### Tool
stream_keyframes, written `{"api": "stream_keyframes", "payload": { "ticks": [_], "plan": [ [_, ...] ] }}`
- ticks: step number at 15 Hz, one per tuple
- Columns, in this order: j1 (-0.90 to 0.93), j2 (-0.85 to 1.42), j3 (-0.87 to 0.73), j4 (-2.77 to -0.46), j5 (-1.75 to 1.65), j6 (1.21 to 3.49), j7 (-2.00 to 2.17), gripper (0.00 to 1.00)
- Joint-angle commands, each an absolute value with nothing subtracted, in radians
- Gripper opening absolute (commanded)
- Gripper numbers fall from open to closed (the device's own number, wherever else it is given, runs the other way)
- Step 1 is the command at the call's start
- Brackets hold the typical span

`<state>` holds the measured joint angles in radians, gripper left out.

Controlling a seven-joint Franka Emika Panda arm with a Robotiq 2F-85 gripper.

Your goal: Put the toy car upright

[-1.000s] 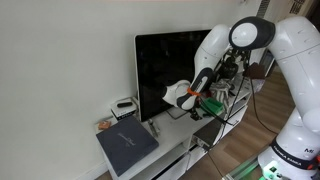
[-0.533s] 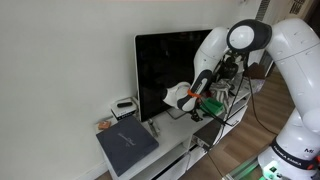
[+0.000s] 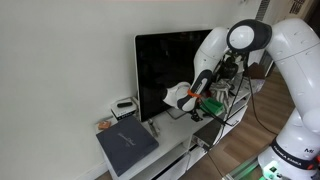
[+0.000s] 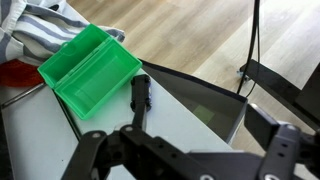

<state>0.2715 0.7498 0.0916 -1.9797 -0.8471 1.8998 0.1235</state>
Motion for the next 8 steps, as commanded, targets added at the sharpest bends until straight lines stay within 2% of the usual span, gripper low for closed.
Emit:
{"api": "stream_keyframes", "payload": {
  "ticks": [1,8],
  "plan": [
    [0.266,0.753,0.098,-1.975,-0.849,1.894,0.124,1.0],
    [0.225,0.807,0.054,-1.957,-0.907,1.888,0.052,1.0]
  ]
}}
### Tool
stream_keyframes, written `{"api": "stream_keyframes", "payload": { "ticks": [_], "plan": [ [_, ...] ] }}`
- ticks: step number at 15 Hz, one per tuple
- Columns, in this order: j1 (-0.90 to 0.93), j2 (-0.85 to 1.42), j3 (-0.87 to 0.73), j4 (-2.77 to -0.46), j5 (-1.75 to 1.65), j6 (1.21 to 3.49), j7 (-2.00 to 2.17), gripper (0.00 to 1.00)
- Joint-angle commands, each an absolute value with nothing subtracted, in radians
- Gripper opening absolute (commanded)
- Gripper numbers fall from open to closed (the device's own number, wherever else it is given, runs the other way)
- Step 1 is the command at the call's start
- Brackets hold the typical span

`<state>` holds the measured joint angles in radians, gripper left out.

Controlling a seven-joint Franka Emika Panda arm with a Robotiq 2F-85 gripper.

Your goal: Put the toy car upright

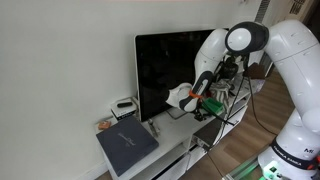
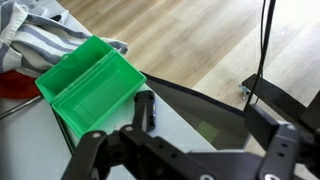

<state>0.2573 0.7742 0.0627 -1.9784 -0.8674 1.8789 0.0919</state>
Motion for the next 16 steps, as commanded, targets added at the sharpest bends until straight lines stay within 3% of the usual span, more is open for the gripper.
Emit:
{"api": "stream_keyframes", "payload": {
  "ticks": [1,16],
  "plan": [
    [0.216,0.815,0.049,-1.955,-0.918,1.893,0.043,1.0],
    [0.173,1.051,0.031,-1.691,-0.944,1.829,-0.065,1.0]
  ]
}}
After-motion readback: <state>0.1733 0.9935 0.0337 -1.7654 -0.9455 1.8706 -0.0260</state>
